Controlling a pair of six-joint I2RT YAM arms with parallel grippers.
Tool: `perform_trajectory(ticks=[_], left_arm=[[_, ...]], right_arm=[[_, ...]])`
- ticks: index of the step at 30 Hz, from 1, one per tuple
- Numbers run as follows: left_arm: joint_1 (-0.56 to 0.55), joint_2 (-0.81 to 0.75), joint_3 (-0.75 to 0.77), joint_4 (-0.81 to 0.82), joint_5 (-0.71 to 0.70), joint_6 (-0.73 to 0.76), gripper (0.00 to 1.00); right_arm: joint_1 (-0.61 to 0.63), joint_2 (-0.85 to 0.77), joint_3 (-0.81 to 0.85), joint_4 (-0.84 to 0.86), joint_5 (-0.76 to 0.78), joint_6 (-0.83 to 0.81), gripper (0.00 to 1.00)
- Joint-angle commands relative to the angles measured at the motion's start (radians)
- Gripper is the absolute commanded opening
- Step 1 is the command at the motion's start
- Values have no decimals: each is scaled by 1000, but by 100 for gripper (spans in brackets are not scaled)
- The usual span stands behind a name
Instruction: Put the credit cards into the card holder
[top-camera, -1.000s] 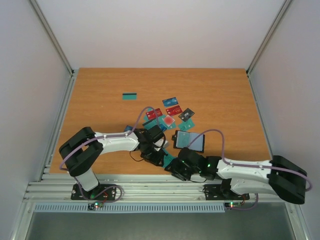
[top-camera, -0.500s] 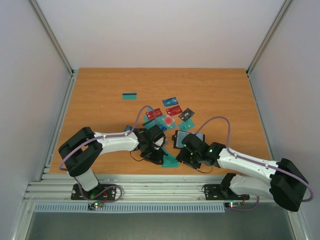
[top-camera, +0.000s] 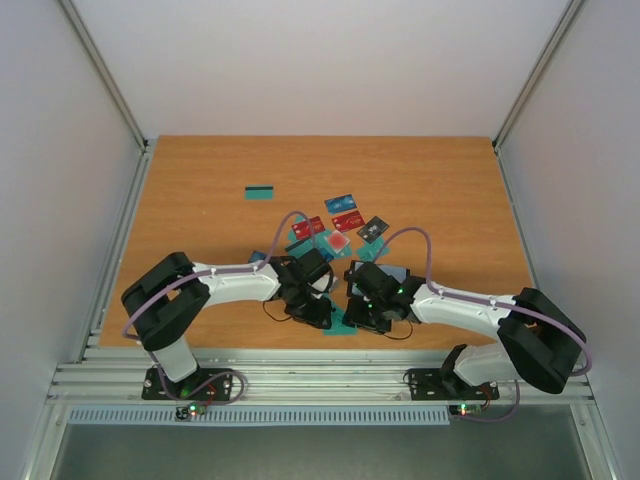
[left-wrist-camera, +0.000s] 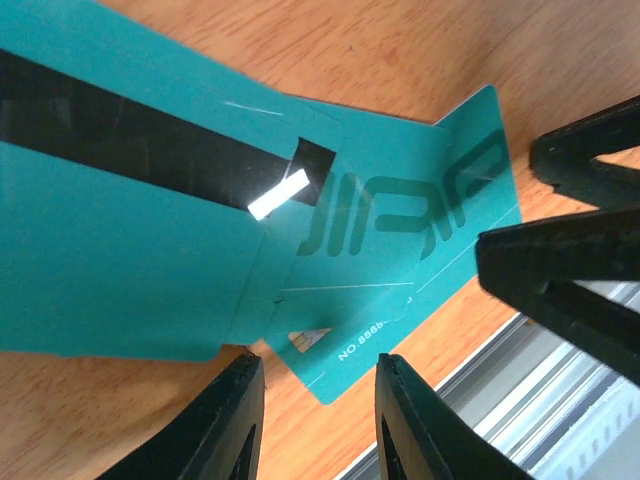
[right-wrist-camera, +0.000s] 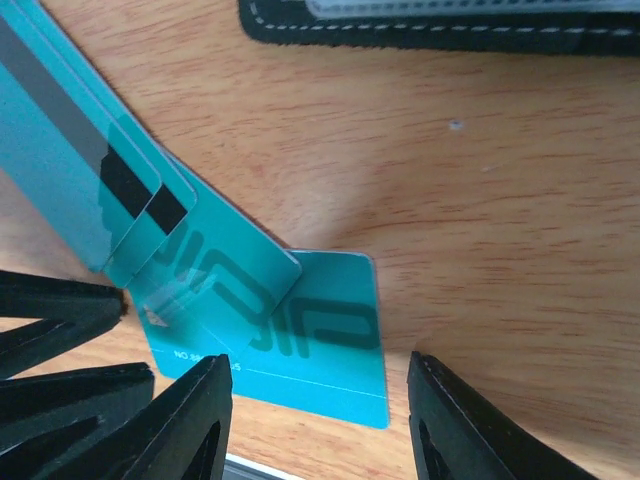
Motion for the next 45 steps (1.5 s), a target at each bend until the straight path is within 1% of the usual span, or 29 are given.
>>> perform_trajectory(ticks=[1,6,10,17,23,27,31,36,41,45], left_arm=[[-3,33,-7,53,29,4,33],[-2,44,-25,73,36,1,33],[-2,50,-29,77,38,5,32],[-5,51,-50,116,83,-5,32],[-34,44,-83,136,123,-3,32],[-55,31,-101,130,126,-4,32],[-64,23,-113,130,126,-5,32],[-65,35,-102,120,117,-5,32],[-65,51,-73,92,97,5,32],[-65,62,-59,76,79,10,32]], right_arm=[[-4,13,-27,42,-65,-40,50],[-3,27,-61,116,-143,-29,50],[9,53,-66,143,-188,-19,50],[51,48,-84,172,-229,27,50],[123,45,-97,185,-218,95,49],[156,4,-132,188,-199,141,49],[159,-37,-159,181,-186,154,49],[166,-121,-174,134,-175,161,50],[167,-265,-206,65,-158,176,54],[167,-327,-235,25,-141,208,58]])
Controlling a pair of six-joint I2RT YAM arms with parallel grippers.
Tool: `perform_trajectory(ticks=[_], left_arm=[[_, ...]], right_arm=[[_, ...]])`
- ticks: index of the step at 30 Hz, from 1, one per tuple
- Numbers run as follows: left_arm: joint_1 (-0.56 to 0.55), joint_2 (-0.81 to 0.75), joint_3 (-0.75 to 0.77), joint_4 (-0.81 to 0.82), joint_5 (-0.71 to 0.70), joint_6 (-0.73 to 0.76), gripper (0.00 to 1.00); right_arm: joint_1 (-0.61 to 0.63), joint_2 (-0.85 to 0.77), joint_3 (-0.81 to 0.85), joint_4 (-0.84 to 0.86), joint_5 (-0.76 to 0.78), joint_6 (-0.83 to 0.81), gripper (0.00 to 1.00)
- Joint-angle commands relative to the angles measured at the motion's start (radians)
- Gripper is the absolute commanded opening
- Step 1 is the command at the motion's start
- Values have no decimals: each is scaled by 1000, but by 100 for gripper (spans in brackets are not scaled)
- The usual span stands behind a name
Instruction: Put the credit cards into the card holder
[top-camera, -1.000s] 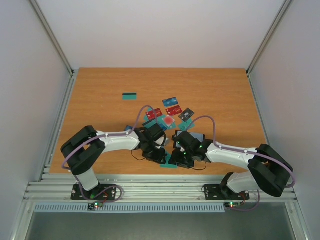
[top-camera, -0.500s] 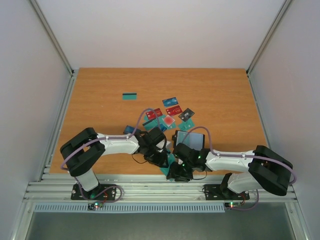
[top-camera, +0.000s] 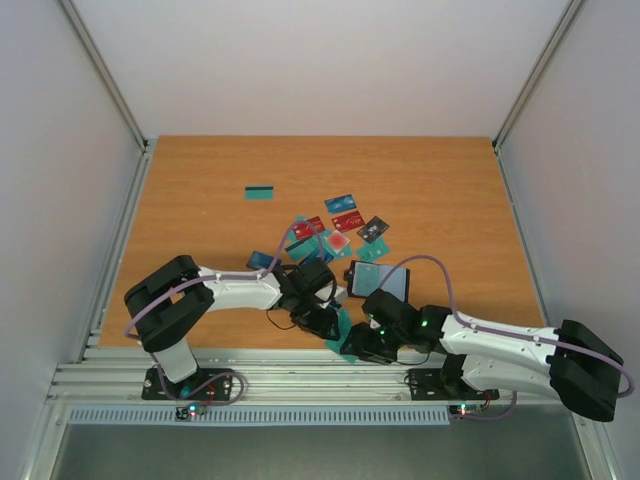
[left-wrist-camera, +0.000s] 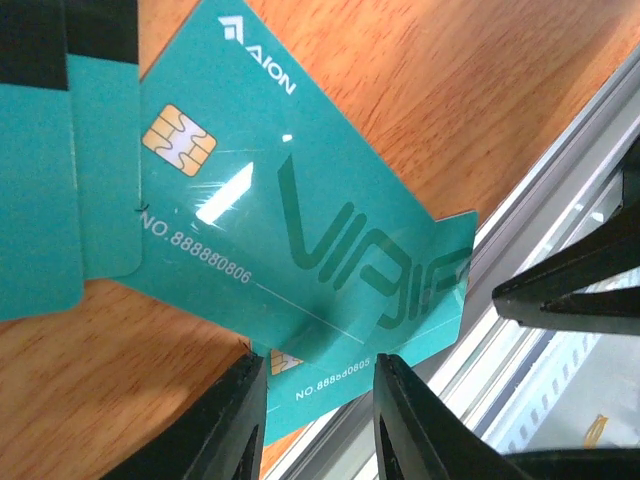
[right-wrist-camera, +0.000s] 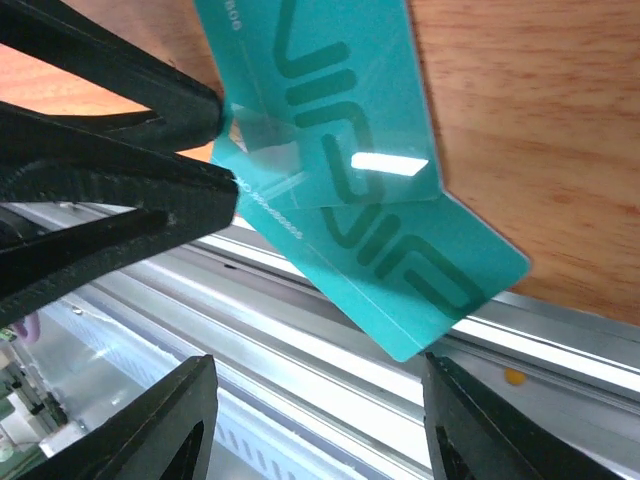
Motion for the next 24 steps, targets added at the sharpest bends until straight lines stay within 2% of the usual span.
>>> perform_trajectory(ticks=[1,7,15,20,24], left_arm=[[-12,58,2,-66,-42,13,31],[-13,67,21,-86,-51,18,31],[-12,84,20,-81,-40,16,28],[-12,86,23,-83,-34,17,28],[-12,83,19,-81,-32,18,28]], right_arm=[[3,-55,-42,-67,49,51,59],[3,-96,-108,-43,71,115,59],[1,-10,-167,220,50,168,57],[-7,52,-234,404,48,221,51],[-10,61,-242,445,47,224,43]])
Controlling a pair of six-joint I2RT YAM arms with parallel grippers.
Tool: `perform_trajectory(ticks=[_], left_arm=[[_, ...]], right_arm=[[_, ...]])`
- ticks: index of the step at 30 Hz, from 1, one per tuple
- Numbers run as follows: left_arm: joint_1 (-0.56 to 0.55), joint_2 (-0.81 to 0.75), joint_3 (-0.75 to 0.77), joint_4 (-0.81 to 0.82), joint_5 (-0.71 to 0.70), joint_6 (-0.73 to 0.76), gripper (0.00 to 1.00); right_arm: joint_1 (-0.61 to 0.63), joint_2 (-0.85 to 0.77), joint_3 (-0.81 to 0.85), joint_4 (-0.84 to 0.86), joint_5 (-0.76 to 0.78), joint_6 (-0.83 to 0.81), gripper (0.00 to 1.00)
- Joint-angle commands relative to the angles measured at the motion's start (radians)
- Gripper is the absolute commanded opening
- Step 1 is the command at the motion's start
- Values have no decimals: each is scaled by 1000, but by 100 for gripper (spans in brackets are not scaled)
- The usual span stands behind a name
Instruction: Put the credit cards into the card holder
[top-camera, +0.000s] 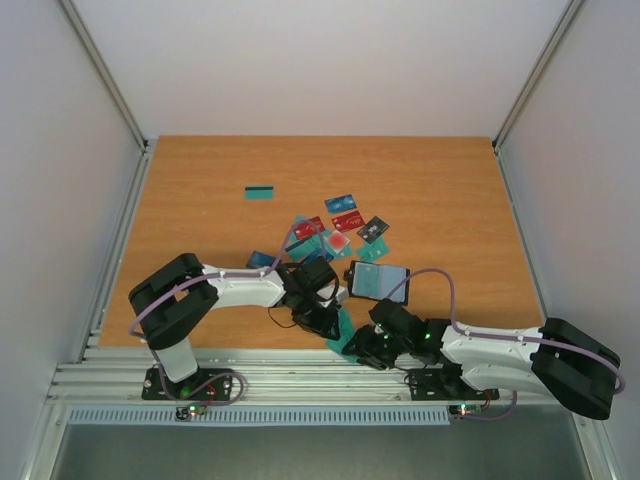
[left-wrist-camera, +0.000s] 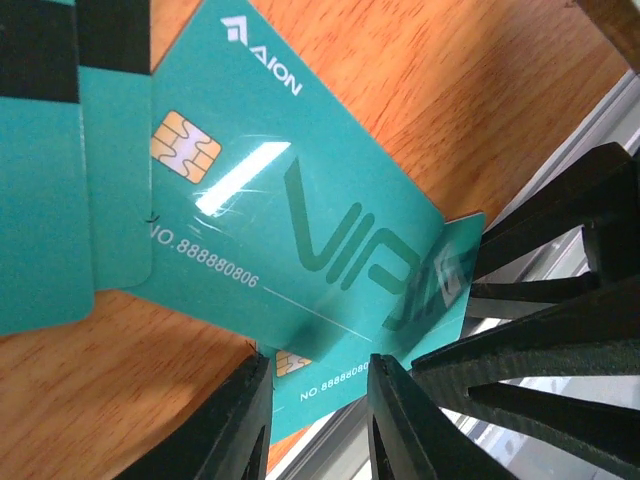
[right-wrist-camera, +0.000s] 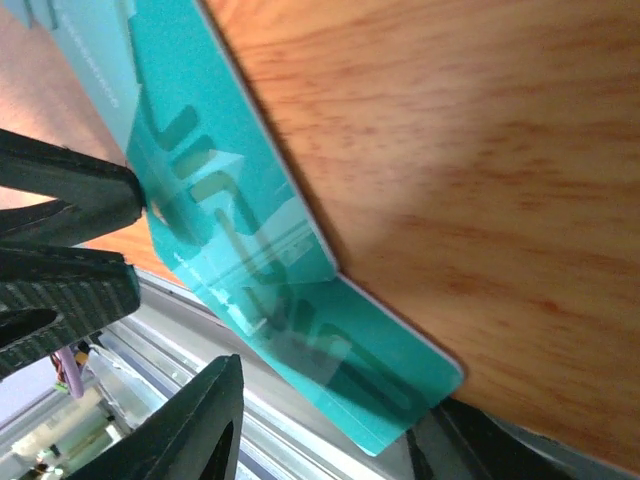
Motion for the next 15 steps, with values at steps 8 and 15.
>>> perform_trajectory(ticks=[8,15], left_arm=[[-13,41,-9,-48,-42,17,28],[-14,-4,1,-69,-82,6,29]], right_arm=[[-20,7,-35,9,18,52,13],[-46,-125,13,-292,-75,42,1]])
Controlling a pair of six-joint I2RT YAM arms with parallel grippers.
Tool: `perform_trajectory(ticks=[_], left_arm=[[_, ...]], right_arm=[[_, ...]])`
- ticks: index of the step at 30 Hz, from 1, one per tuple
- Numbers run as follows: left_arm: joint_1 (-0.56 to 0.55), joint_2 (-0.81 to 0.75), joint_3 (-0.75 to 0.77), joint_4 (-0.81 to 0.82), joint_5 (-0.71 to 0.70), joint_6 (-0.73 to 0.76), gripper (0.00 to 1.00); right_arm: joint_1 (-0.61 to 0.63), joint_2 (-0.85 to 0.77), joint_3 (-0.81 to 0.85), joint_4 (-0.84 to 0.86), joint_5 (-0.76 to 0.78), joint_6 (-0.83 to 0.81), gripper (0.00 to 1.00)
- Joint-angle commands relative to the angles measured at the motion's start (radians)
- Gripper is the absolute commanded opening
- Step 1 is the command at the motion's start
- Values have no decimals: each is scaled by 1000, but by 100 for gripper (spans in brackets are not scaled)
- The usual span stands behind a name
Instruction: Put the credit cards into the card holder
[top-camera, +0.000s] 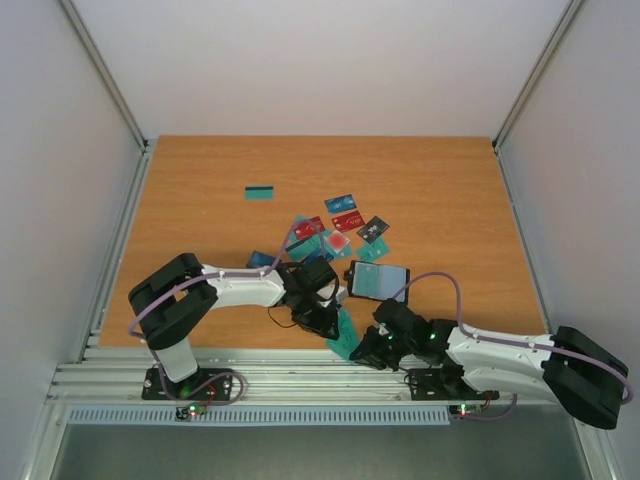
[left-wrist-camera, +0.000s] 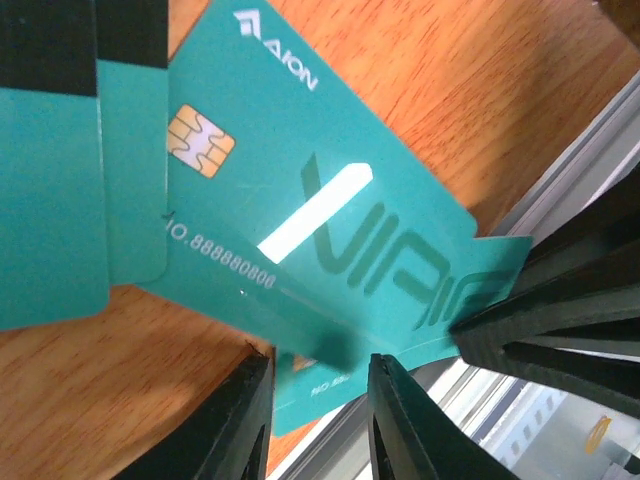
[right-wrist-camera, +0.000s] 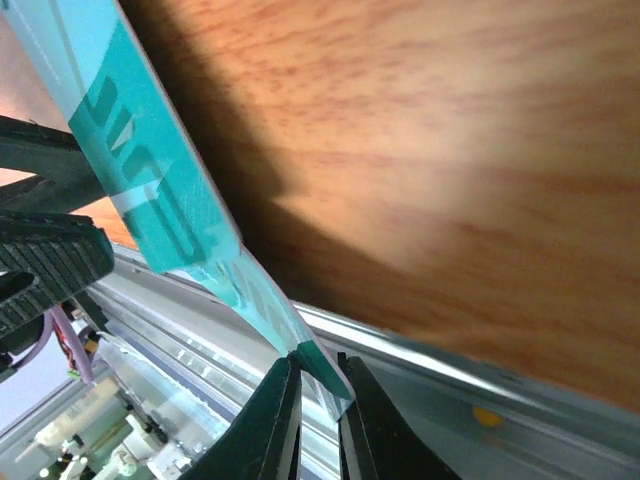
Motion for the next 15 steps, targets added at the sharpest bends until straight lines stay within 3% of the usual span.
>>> perform_trajectory(ticks=[1,8,15], left_arm=[[-17,-6,-3,-50,-77,4,29],[-12,-18,57,-104,-128,19,32],[3,-65,114,-195,-175,41,32]], right_arm=[[-21,-87,52,-312,-30,-9,1],[-76,-282,227,-859,-4,-56,1],[-186,-362,408,-1195,131,-158,1]])
